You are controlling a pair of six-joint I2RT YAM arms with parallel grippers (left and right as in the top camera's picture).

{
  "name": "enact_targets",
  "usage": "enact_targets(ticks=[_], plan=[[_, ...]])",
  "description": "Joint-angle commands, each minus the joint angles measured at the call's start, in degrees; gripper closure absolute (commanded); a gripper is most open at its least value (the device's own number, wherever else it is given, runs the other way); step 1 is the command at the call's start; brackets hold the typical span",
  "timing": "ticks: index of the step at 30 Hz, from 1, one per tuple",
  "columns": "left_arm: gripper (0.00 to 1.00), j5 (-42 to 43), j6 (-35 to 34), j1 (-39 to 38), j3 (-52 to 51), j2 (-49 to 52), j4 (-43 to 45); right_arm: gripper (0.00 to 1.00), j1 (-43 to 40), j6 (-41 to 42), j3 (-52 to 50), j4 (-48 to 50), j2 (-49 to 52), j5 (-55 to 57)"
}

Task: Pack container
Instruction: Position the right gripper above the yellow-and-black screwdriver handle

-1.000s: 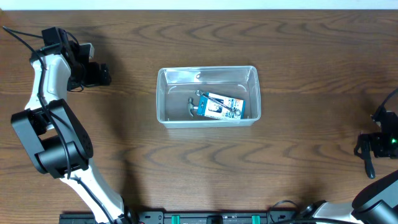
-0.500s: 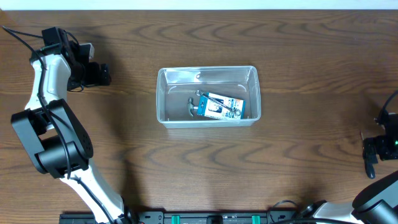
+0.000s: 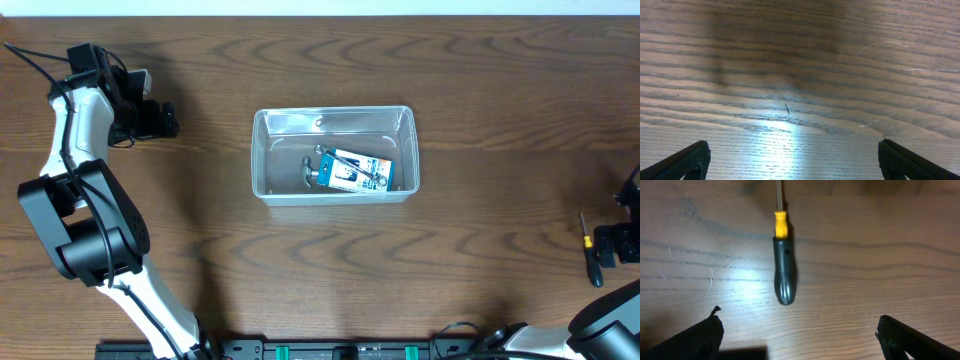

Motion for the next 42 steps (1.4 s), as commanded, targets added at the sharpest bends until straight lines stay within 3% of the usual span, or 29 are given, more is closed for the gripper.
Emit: enact_targets(ticks=[1,32,42], plan=[[0.02,-0.5,0.3,0.0,-0.2,0.3,0.0,0.01,-0.5,-0.7,-2.3,0.7,0.2,-0.9],[0.02,-0.5,0.3,0.0,-0.2,0.3,0.0,0.01,-0.5,-0.7,-9.3,11.4,0.3,-3.9],[0.02,-0.5,0.3,0.0,-0.2,0.3,0.0,0.01,1.6,0.6,-9.2,12.3,5.9,-3.1]])
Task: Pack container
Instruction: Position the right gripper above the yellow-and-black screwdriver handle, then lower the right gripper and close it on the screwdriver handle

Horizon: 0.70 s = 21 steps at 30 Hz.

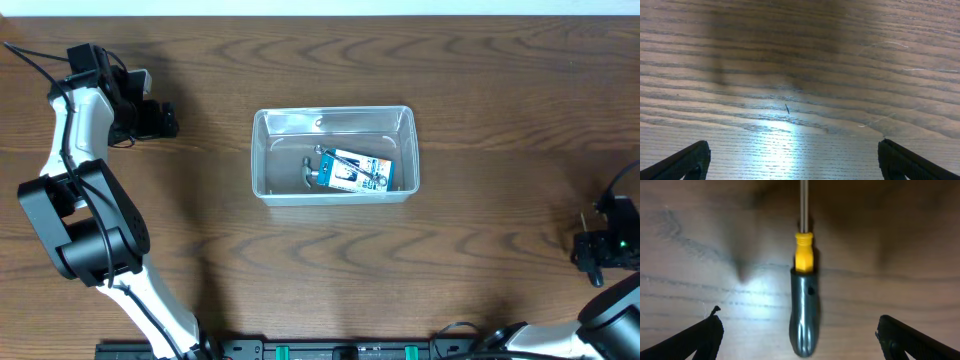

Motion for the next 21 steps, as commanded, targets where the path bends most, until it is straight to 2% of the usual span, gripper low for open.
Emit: enact_targets(ticks=[1,21], plan=[[0.02,-0.5,0.3,0.0,-0.2,0.3,0.0,0.01,1.7,0.7,-0.2,0.7,1.6,0.4],[0.02,-0.5,0.3,0.0,-0.2,0.3,0.0,0.01,2.7,1.2,-0.2,5.2,3.7,0.3]])
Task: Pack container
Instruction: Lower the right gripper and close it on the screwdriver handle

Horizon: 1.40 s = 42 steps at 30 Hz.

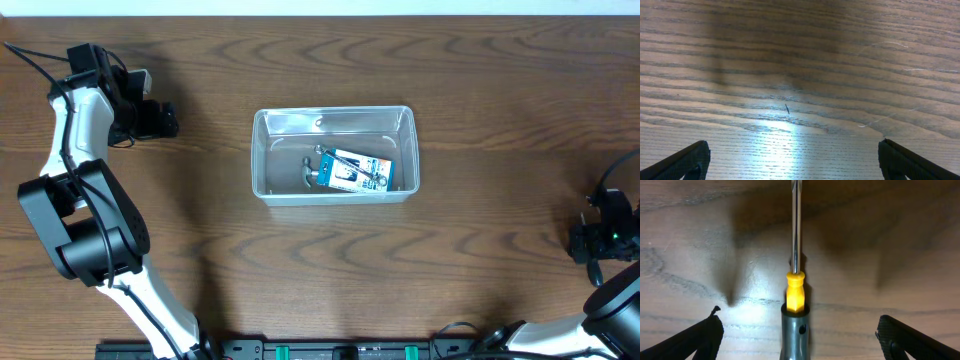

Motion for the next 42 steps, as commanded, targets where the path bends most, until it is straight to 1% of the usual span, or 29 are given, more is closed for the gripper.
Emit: enact_targets(ticks=[1,9,23,25,29,34,40,42], plan=[[0.02,-0.5,0.3,0.0,-0.2,0.3,0.0,0.01,0.3,0.5,-0.2,0.3,1.4,-0.3],[0.02,-0.5,0.3,0.0,-0.2,0.3,0.0,0.01,0.3,0.7,-0.2,0.4,5.1,-1.6],[0.02,-0.5,0.3,0.0,-0.2,0.3,0.0,0.01,0.2,0.7,-0.2,1.1,5.2,-1.5],[0.02,-0.5,0.3,0.0,-0.2,0.3,0.0,0.05,0.2,0.7,-0.2,1.1,5.2,-1.5],[0.02,-0.5,0.3,0.0,-0.2,0.3,0.0,0.16,-0.1,0.7,-0.2,1.1,5.2,-1.5],[0.02,-0.5,0.3,0.0,-0.2,0.3,0.0,0.23,-0.5,0.7,-0.2,1.1,5.2,-1.5],[0.02,-0.5,0.3,0.0,-0.2,0.3,0.0,0.40,-0.5,0.7,-0.2,0.9,5.2,-1.5],[0.02,-0.5,0.3,0.0,-0.2,0.3,0.0,0.41,-0.5,0.7,-0.2,0.5,5.2,-1.5]])
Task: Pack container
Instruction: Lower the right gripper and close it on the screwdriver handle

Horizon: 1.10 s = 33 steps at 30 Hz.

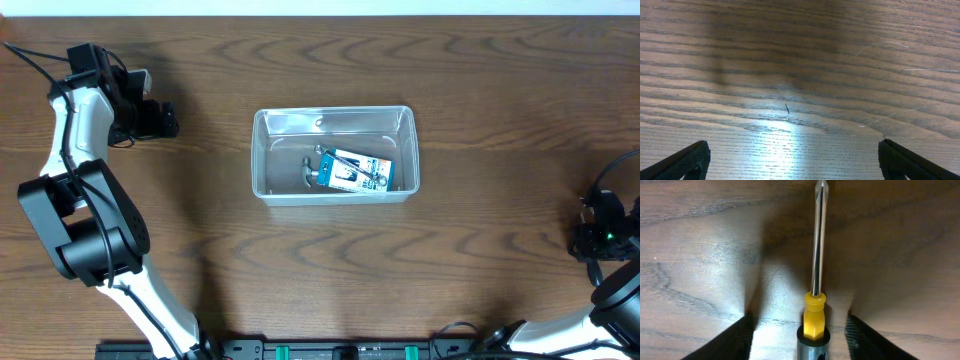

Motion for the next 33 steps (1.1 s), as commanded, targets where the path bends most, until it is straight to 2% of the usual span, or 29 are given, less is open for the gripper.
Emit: enact_targets(ticks=[1,12,22,24,28,33], plan=[[0.02,-0.5,0.3,0.0,-0.2,0.3,0.0,0.41,-0.4,0.1,-0.3,-0.1,1.8,1.0],[0.02,-0.5,0.3,0.0,-0.2,0.3,0.0,0.48,-0.4,1.2,-0.3,-1.9,1.8,0.8],[0.02,-0.5,0.3,0.0,-0.2,0.3,0.0,0.62,-0.4,1.1,-0.3,-1.7,1.8,0.9],[0.02,-0.5,0.3,0.0,-0.2,0.3,0.0,0.68,-0.4,1.1,-0.3,-1.6,1.8,0.9],[0.02,-0.5,0.3,0.0,-0.2,0.3,0.0,0.69,-0.4,1.2,-0.3,-1.5,1.8,0.9],[0.02,-0.5,0.3,0.0,-0.2,0.3,0.0,0.78,-0.4,1.7,-0.3,-1.5,1.8,0.8]])
